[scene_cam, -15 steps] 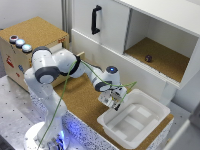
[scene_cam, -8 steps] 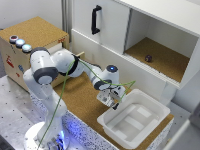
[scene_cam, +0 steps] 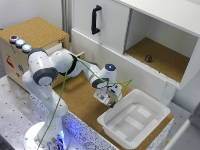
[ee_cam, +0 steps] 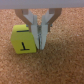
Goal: Go push the yellow block to the left
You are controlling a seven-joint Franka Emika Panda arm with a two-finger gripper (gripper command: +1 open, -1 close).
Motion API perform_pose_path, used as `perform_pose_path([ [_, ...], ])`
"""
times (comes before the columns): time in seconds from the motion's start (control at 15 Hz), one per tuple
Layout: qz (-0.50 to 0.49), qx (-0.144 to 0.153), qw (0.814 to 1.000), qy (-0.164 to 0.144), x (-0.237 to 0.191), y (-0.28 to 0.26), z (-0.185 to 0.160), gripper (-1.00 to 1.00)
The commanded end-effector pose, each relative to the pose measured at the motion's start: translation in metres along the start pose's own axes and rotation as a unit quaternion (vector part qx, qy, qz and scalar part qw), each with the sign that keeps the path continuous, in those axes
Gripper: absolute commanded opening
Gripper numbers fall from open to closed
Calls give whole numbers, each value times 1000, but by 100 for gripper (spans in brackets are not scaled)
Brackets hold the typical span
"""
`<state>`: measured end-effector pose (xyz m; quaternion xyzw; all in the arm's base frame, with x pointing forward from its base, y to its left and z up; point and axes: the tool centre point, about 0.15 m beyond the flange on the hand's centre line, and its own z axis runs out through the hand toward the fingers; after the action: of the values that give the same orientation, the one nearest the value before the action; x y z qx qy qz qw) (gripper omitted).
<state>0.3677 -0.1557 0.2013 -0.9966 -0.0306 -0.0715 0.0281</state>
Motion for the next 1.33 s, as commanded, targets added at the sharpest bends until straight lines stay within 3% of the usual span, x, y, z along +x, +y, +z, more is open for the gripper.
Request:
perform_pose_path([
  [0.0,-31,58,998,21,1,-47,6,-100],
  [0.47,-68,61,995,35,-2,-73,-3,-100],
  [0.8,-70,5,994,89,-13,-70,-56,-100],
  [0.93,-64,-25,994,89,-19,-78,-73,-100],
  [1.0,-71,-53,993,81,-23,-88,-81,100],
  [1.27,-71,-53,993,81,-23,-88,-81,100],
])
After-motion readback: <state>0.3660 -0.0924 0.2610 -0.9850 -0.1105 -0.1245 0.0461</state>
